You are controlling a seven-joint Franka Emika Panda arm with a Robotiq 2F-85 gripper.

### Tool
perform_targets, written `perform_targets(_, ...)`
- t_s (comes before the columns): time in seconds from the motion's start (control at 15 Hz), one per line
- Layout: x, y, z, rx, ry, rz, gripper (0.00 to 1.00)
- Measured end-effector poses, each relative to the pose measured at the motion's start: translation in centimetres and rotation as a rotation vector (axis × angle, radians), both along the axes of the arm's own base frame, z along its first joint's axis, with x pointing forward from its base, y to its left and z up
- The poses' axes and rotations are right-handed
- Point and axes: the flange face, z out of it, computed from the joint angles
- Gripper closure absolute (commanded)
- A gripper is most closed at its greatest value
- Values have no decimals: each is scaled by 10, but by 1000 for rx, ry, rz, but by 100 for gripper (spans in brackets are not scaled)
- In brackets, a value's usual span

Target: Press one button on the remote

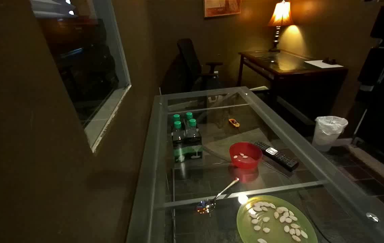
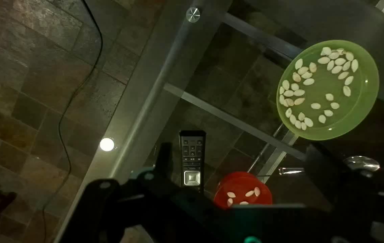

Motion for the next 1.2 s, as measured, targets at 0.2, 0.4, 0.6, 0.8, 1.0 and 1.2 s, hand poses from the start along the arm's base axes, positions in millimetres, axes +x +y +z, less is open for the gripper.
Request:
perform_targets(0.2, 0, 0, 0, 0, 0, 0, 0)
perform_targets(0.4, 0, 0, 0, 0, 0, 0, 0)
perform_targets(0.6, 0, 0, 0, 0, 0, 0, 0)
perform_targets(0.8, 0, 0, 0, 0, 0, 0, 0)
perform_targets(1.0, 0, -1, -1, 1, 4, 0, 0)
perform_targets(1.2, 5, -4, -7, 11, -14, 44, 0)
